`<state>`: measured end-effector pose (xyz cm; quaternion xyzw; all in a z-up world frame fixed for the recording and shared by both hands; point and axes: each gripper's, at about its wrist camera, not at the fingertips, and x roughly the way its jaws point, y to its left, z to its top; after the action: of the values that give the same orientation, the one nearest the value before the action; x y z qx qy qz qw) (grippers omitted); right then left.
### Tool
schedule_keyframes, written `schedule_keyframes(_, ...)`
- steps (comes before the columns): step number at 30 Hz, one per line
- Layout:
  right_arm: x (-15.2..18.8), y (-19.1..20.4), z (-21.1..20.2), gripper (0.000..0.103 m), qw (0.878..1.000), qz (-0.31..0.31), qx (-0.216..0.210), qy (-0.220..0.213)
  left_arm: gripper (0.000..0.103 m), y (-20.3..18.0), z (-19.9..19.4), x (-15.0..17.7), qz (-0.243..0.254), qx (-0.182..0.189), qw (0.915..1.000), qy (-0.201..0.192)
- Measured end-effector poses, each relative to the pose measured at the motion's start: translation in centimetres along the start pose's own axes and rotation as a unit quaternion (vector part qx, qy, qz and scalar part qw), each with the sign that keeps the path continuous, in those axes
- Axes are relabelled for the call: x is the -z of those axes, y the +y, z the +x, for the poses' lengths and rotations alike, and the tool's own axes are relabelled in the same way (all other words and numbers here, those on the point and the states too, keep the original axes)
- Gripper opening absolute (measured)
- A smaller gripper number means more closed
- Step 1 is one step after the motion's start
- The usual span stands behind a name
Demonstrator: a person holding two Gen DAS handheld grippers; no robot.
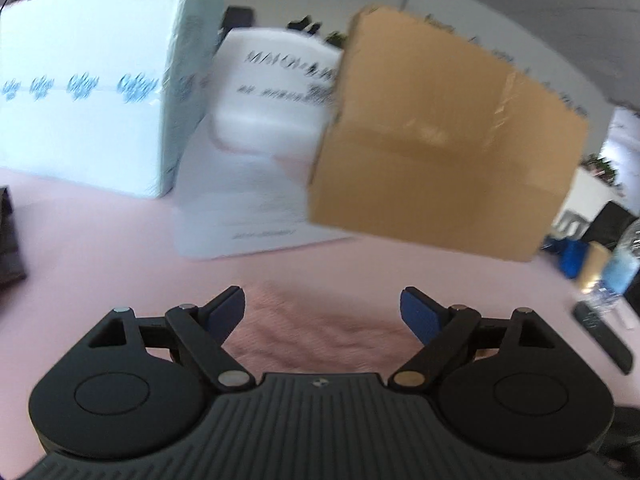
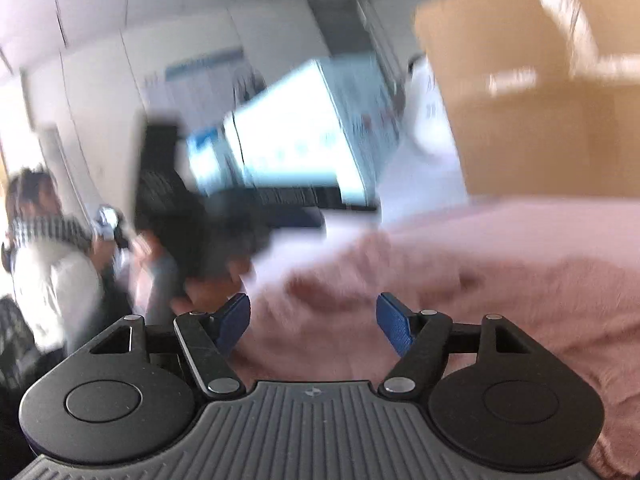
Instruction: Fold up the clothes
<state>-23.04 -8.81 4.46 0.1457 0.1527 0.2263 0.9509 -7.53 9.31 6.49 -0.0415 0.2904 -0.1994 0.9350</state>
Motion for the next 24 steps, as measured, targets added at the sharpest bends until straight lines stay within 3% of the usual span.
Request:
schedule_keyframes(1,-0.6,0.2,-0.2,0.035,0.999,-0.002,0.035,-0.028,0.084,0.2,0.4,0.0,-0.004,-0.013,0.9999,0.006)
schedule_keyframes(2,-1.1,-0.1,0.4,0.017,0.998,0.0,0.064,-0.029,0.084,0.4,0.8,-0.1,-0.009,-0.026,0.9996,0.012)
schedule_keyframes(4,-1.6,-0.7,1.6,0.008,0.994,0.005,0.108,-0.027,0.084,0.6,1.6,0.1,-0.01,-0.042,0.9986,0.029)
schedule_keyframes(6,-1.5,-1.2,3.1,0.005,0.992,0.006,0.129,-0.011,0.084,0.6,2.3,0.3,-0.009,-0.057,0.9973,0.046)
schedule_keyframes(12,0.7,-3.3,7.7,0.003,0.976,0.012,0.191,0.104,0.084,0.8,4.6,0.9,-0.002,-0.1,0.9905,0.095)
schedule_keyframes(17,0.8,-4.3,8.1,0.0,0.97,0.016,0.214,0.114,0.087,0.3,5.4,1.6,0.031,-0.13,0.9868,0.092)
schedule_keyframes(24,1.3,-3.9,8.2,0.0,0.966,0.001,0.233,0.116,0.089,0.4,5.7,1.5,0.032,-0.136,0.9859,0.093)
